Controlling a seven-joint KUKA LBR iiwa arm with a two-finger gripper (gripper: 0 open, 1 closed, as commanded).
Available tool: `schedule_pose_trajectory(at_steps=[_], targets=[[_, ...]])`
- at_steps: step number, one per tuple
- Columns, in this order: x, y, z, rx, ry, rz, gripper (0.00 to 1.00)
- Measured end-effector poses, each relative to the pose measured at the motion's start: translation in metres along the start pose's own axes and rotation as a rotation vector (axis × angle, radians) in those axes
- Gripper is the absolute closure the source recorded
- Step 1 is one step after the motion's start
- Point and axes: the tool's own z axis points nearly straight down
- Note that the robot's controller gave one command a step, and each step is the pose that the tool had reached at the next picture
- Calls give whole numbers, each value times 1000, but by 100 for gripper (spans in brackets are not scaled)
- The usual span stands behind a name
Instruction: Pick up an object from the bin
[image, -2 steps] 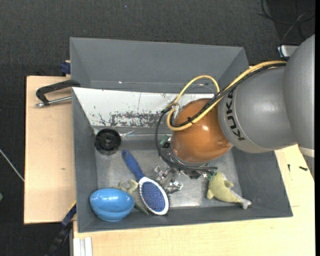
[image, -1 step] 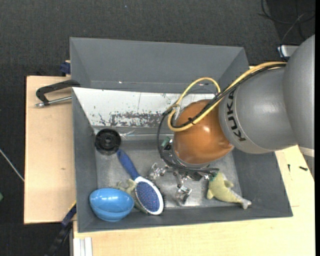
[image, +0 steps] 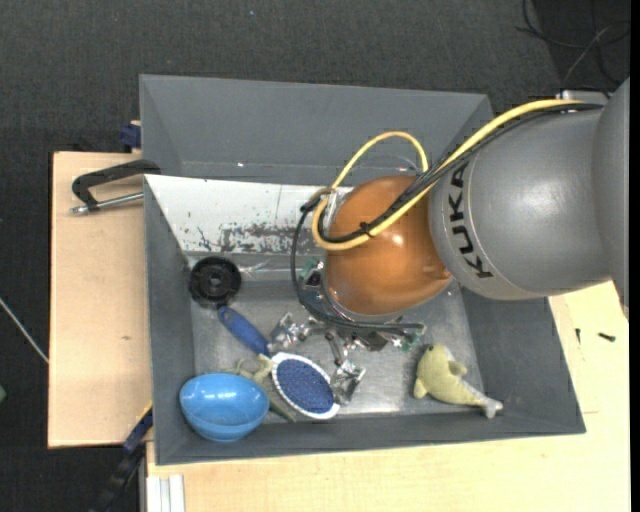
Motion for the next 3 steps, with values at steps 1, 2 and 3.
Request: schedule_pose_trajectory(at_steps=[1,2,3], targets=[[-15,3,28,15,1,-203,0],[-16,5,28,12,3,-207,100],[-23,3,-158,3,-1,-233,100]])
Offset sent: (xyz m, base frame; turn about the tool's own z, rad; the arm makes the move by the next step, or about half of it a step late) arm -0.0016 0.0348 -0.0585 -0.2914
